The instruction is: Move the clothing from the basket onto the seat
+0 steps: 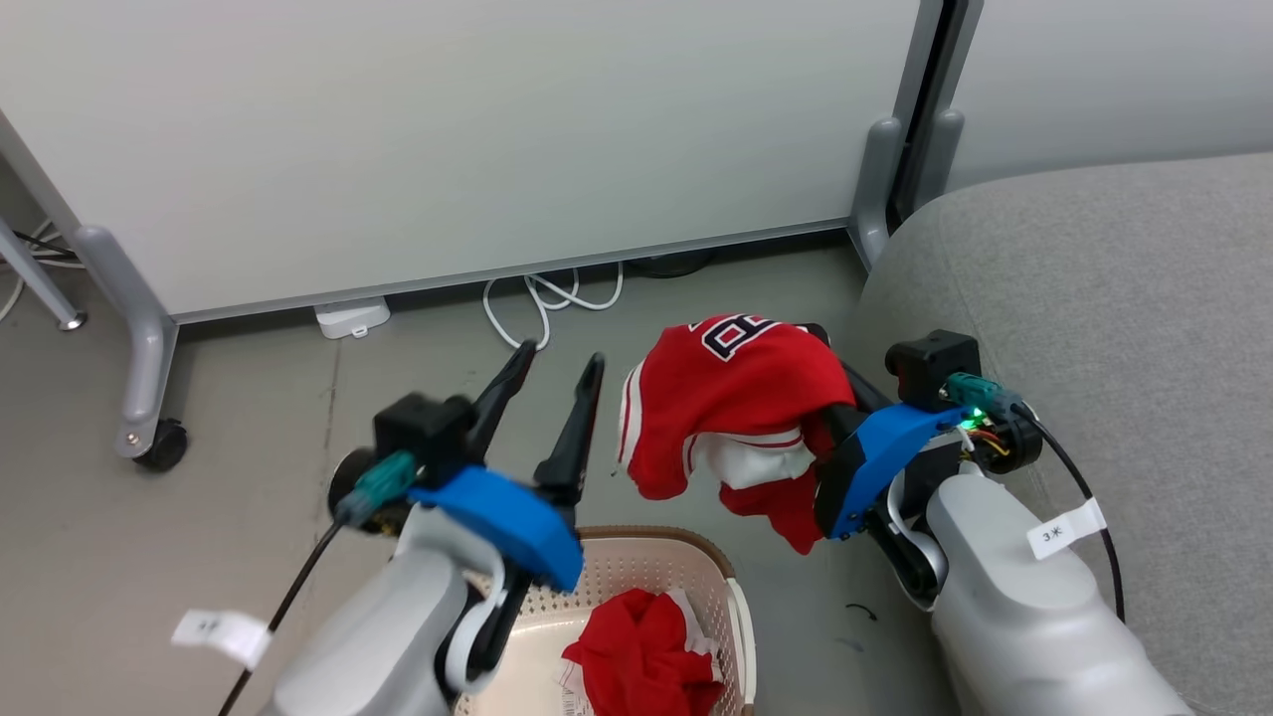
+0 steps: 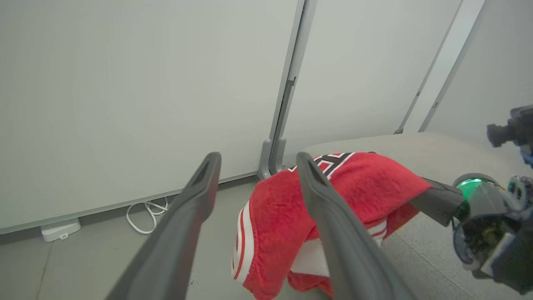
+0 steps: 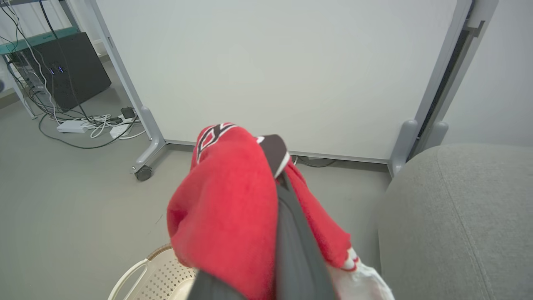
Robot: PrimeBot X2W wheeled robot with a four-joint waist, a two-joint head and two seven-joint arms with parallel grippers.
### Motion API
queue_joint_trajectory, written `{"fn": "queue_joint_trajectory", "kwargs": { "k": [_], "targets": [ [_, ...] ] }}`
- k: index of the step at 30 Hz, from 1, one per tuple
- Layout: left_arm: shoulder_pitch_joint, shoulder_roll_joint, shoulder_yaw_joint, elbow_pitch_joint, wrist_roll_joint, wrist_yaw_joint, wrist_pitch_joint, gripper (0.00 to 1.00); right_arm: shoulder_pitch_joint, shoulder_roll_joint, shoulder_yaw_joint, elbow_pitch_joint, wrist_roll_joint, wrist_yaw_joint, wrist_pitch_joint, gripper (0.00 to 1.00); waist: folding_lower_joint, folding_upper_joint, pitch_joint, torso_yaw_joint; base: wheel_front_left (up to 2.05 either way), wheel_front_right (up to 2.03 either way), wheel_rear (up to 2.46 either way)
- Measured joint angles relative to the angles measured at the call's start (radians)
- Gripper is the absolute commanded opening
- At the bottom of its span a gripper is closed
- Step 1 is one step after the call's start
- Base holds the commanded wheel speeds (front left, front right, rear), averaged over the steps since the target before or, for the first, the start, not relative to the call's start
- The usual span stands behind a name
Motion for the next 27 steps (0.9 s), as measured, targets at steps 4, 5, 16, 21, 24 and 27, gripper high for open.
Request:
{"fn": "queue_joint_trajectory", "kwargs": {
  "k": [4, 5, 16, 21, 24, 27],
  "targets": [
    [0.14, 0.019, 0.116, -0.087, 0.097, -0.005, 0.0, 1.0, 0.0, 0.0, -0.043, 0.0, -0.026, 0.0, -0.003, 0.0, -0.0001, 0.0, 0.001, -0.007, 0.0, 0.0, 0.0],
    [0.167, 0.023, 0.142, -0.105, 0.123, -0.012, 0.0, 1.0, 0.001, 0.0, -0.054, -0.001, -0.034, 0.0, -0.005, 0.0, -0.0001, 0.0, 0.001, -0.009, 0.0, 0.0, 0.0],
    [0.395, -0.009, 0.399, -0.257, 0.348, -0.089, -0.001, 1.0, 0.03, 0.0, -0.169, -0.055, -0.115, 0.0, -0.004, 0.0, -0.0001, 0.0, 0.001, -0.033, 0.0, 0.0, 0.0],
    [0.47, -0.047, 0.486, -0.3, 0.417, -0.113, -0.001, 1.0, 0.061, 0.0, -0.195, -0.109, -0.132, 0.0, 0.016, 0.0, -0.0001, 0.0, 0.007, -0.06, 0.0, 0.0, 0.0],
    [0.494, -0.062, 0.511, -0.298, 0.445, -0.127, -0.001, 1.0, 0.081, 0.0, -0.208, -0.144, -0.137, 0.0, 0.028, 0.0, -0.0001, 0.0, 0.012, -0.081, 0.0, 0.0, 0.0],
    [0.497, -0.076, 0.53, -0.293, 0.47, -0.14, -0.001, 1.0, 0.096, 0.0, -0.212, -0.18, -0.138, 0.0, 0.043, 0.0, -0.0001, 0.0, 0.017, -0.108, 0.0, 0.0, 0.0]
  ]
}}
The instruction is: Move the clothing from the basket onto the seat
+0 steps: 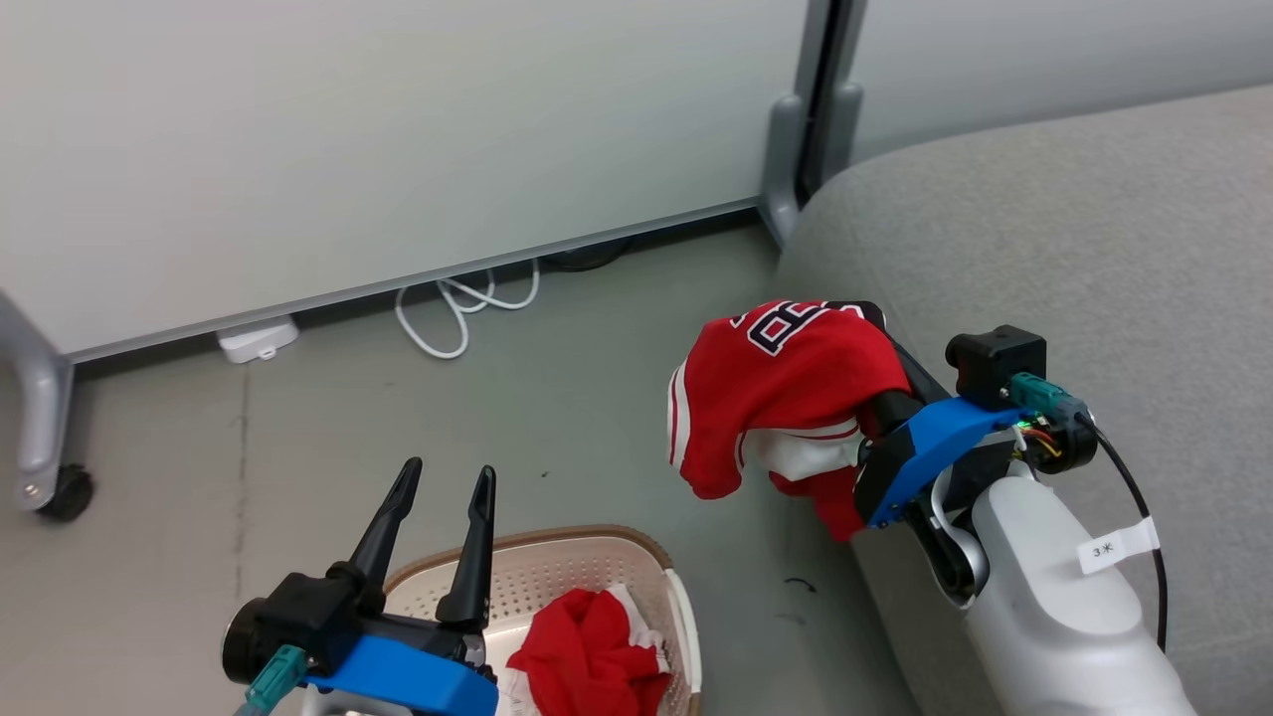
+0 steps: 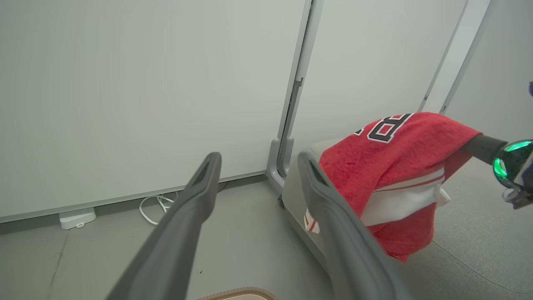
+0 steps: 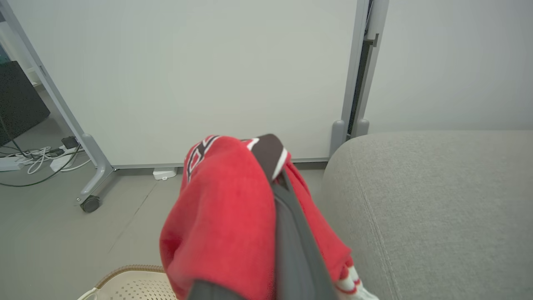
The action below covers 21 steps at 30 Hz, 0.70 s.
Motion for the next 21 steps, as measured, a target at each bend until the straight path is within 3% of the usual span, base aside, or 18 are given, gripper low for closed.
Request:
{"fn": "queue_joint_trajectory", "kwargs": {
  "k": [21],
  "targets": [
    [-0.02, -0.007, -0.004, 0.027, 0.045, -0.025, 0.0, 1.0, 0.104, -0.001, 0.016, -0.201, 0.007, 0.0, 0.07, 0.0, 0.0, 0.0, 0.037, -0.314, 0.0, 0.0, 0.0]
  ]
}}
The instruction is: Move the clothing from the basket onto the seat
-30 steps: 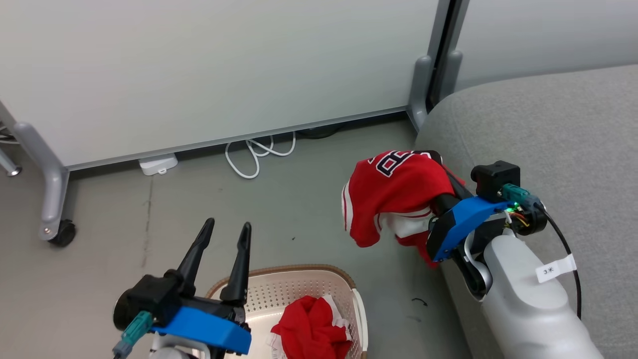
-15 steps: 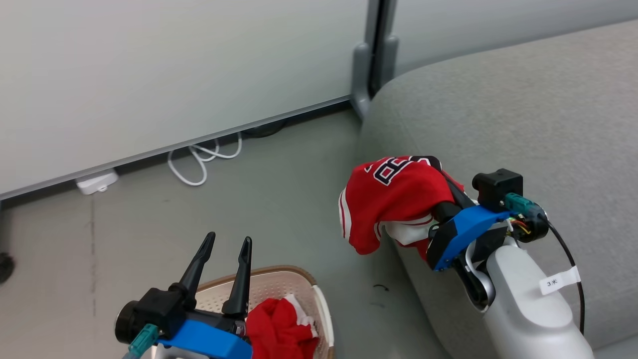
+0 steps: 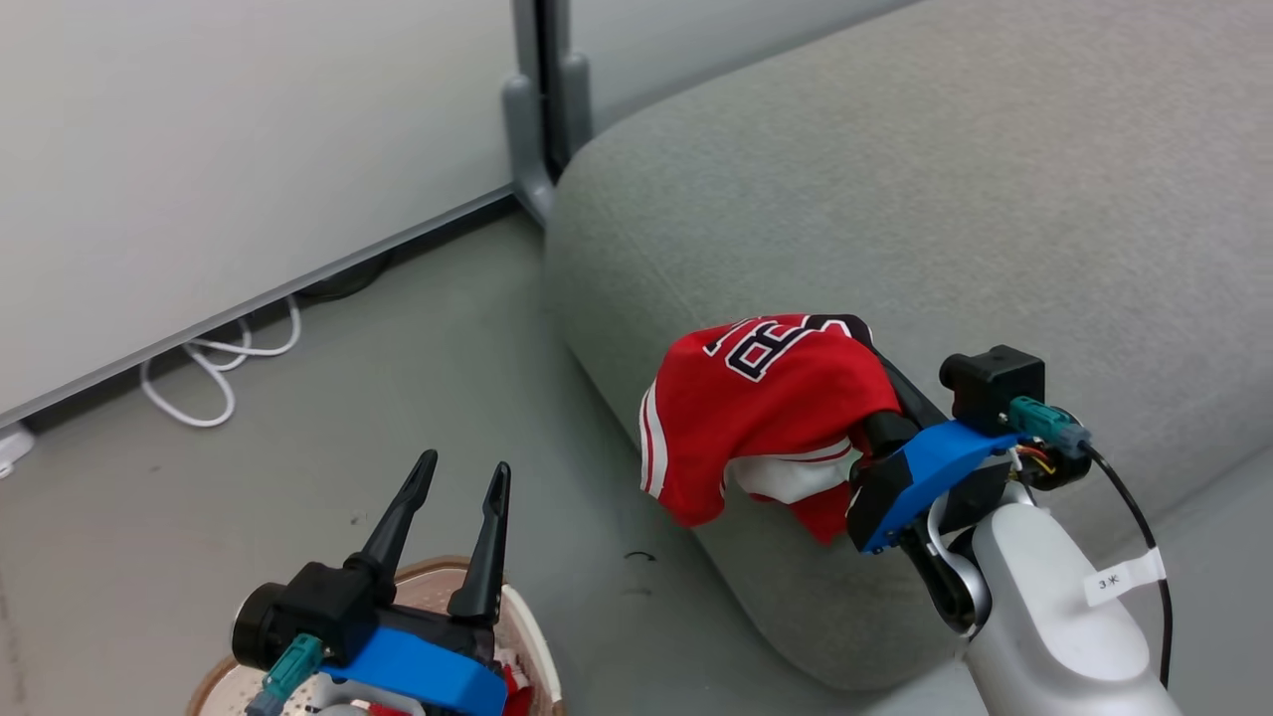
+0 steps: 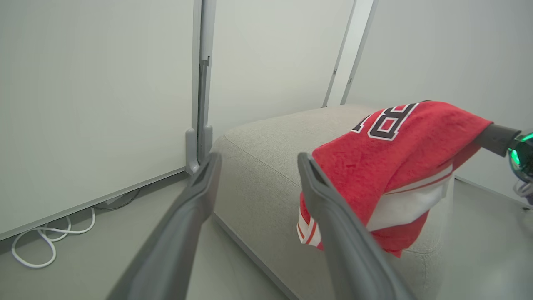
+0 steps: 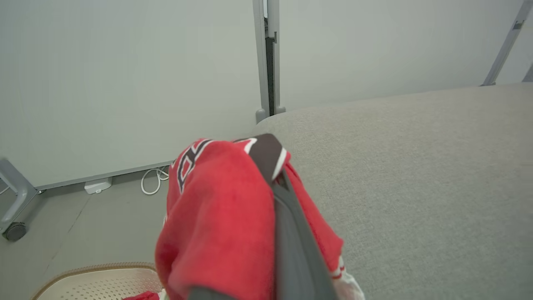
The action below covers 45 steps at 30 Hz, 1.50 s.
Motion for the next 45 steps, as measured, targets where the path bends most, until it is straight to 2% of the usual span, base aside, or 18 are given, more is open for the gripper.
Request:
{"fn": "queue_joint_trajectory", "kwargs": {
  "k": [8, 18, 25, 30, 35, 45],
  "targets": [
    [-0.007, 0.009, -0.011, -0.003, -0.005, 0.0, 0.0, 1.0, 0.029, 0.0, -0.026, -0.054, -0.005, 0.0, 0.018, 0.0, 0.0, 0.0, 0.018, -0.069, 0.0, 0.0, 0.0],
    [-0.024, 0.017, -0.031, -0.004, -0.006, 0.0, 0.0, 1.0, 0.036, 0.001, -0.079, -0.09, -0.011, 0.0, 0.037, 0.0, 0.0, 0.0, 0.035, -0.049, 0.0, 0.0, 0.0],
    [-0.071, 0.027, -0.057, -0.012, 0.004, 0.0, 0.0, 1.0, -0.109, -0.024, -0.204, -0.082, -0.01, 0.0, 0.065, 0.0, 0.0001, 0.0, 0.101, -0.004, 0.0, 0.0, 0.0],
    [-0.122, 0.045, -0.088, -0.027, 0.014, 0.0, 0.0, 1.0, -0.277, -0.105, -0.298, -0.033, 0.011, 0.0, 0.085, 0.0, 0.0002, 0.0, 0.18, 0.033, 0.0, 0.0, 0.0],
    [-0.172, 0.073, -0.095, -0.071, 0.024, 0.0, 0.0, 1.0, -0.449, -0.155, -0.474, 0.04, 0.053, 0.0, 0.082, 0.0, 0.0002, 0.0, 0.284, 0.07, 0.0, 0.0, 0.0],
    [-0.251, 0.131, -0.094, -0.212, 0.058, 0.0, 0.0, 1.0, -0.665, -0.236, -0.715, 0.114, -0.026, 0.0, 0.038, 0.0, 0.0003, 0.0, 0.526, 0.133, 0.0, 0.0, 0.0]
  ]
}}
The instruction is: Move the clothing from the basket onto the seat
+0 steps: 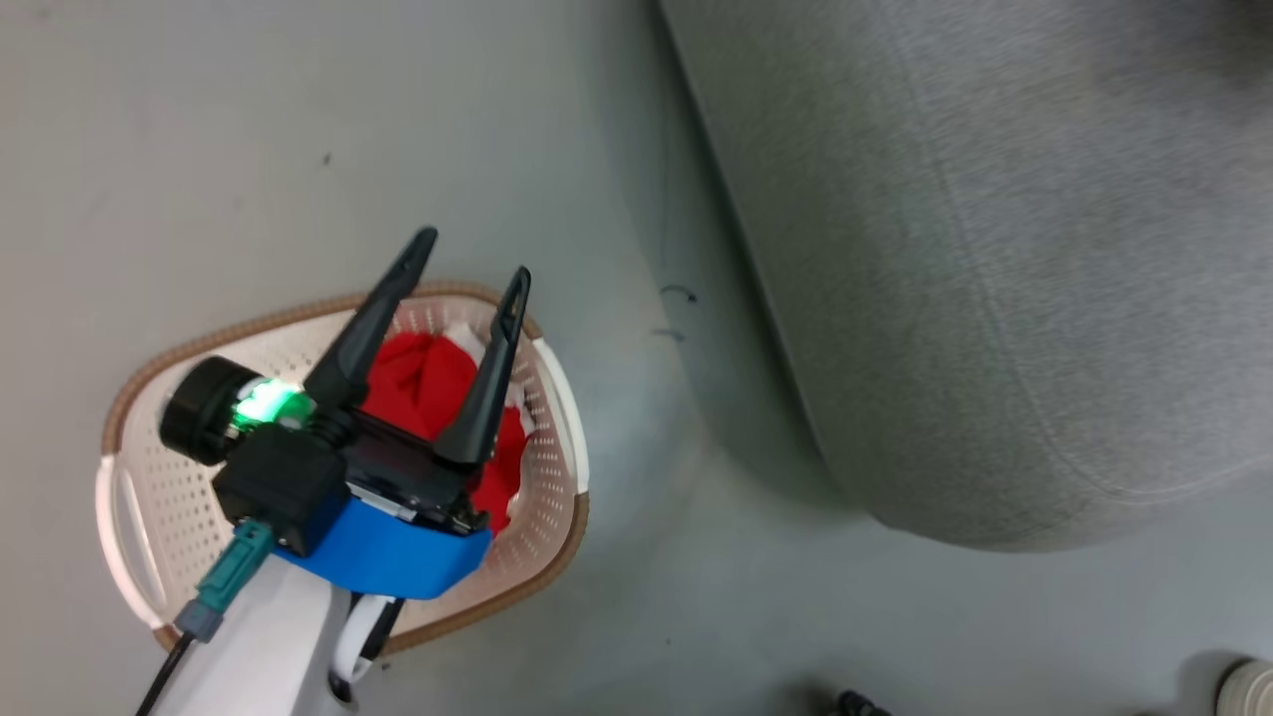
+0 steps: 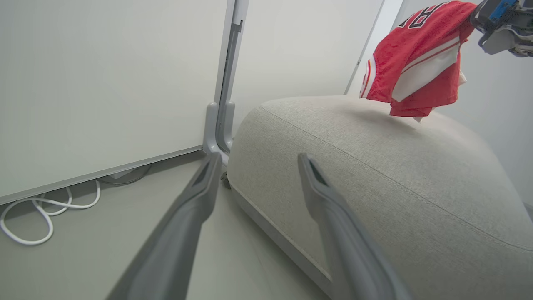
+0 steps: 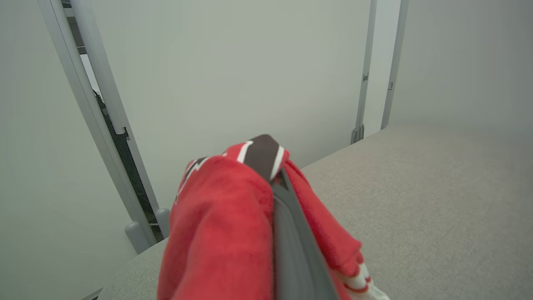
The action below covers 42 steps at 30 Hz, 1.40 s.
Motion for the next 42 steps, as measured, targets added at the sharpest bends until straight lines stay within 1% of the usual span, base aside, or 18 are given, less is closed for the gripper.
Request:
{"fn": "queue_joint_trajectory", "kwargs": {
  "k": [5, 10, 11, 12, 13, 18, 22, 28, 32, 39, 42],
  "targets": [
    [-0.013, 0.022, 0.021, -0.067, 0.021, 0.0, 0.0, 1.0, -0.02, -0.009, -0.082, 0.055, -0.046, 0.0, -0.034, 0.0, 0.0, 0.0, 0.101, 0.035, 0.0, 0.0, 0.0],
    [-0.011, 0.036, 0.035, -0.085, 0.028, 0.004, 0.0, 1.0, -0.019, -0.006, -0.123, 0.121, -0.091, 0.0, -0.067, 0.0, 0.0, -0.0001, 0.166, 0.066, 0.0, 0.0, 0.0],
    [-0.009, 0.037, 0.038, -0.086, 0.028, 0.004, 0.0, 1.0, -0.016, -0.006, -0.124, 0.134, -0.103, 0.0, -0.075, 0.2, 0.0001, 0.0, 0.171, 0.073, 0.0, 0.0, 0.0],
    [-0.008, 0.038, 0.041, -0.086, 0.028, 0.005, 0.0, 1.0, -0.014, -0.005, -0.125, 0.146, -0.114, 0.0, -0.083, 0.68, 0.0, -0.0001, 0.175, 0.078, 0.0, 0.0, 0.0],
    [-0.006, 0.038, 0.042, -0.086, 0.028, 0.005, 0.0, 1.0, -0.014, -0.005, -0.126, 0.157, -0.126, 0.0, -0.089, 1.0, 0.0, 0.0, 0.176, 0.082, 0.0, 0.0, 0.0],
    [-0.003, 0.028, 0.04, -0.071, 0.024, 0.005, 0.0, 1.0, -0.011, 0.003, -0.116, 0.217, -0.154, 0.0, -0.104, 1.0, -0.0001, 0.0, 0.148, 0.087, 0.0, 0.0, 0.0],
    [0.008, 0.013, 0.033, -0.047, 0.014, 0.005, 0.0, 1.0, 0.013, -0.001, -0.096, 0.256, -0.177, 0.0, -0.112, 1.0, -0.0001, 0.0, 0.106, 0.093, 0.0, 0.0, 0.0],
    [0.021, -0.022, 0.05, 0.003, -0.003, 0.005, 0.0, 1.0, 0.092, -0.003, -0.065, 0.307, -0.211, 0.0, -0.138, 1.0, -0.0002, 0.0, 0.012, 0.108, 0.0, 0.0, 0.0],
    [0.046, -0.056, 0.066, 0.034, -0.022, 0.005, 0.0, 1.0, 0.153, 0.003, -0.033, 0.31, -0.216, 0.0, -0.162, 1.0, -0.0003, 0.0, -0.066, 0.121, 0.0, 0.0, 0.0],
    [0.101, -0.099, 0.107, 0.101, -0.038, 0.003, 0.0, 1.0, 0.288, 0.061, 0.045, 0.265, -0.26, 0.0, -0.181, 1.0, -0.0006, 0.0, -0.208, 0.138, 0.0, 0.0, 0.0],
    [0.126, -0.118, 0.134, 0.124, -0.038, 0.0, 0.0, 1.0, 0.343, 0.105, 0.099, 0.235, -0.27, 0.0, -0.182, 1.0, -0.0005, 0.0, -0.265, 0.142, 0.0, 0.0, 0.0]
  ]
}}
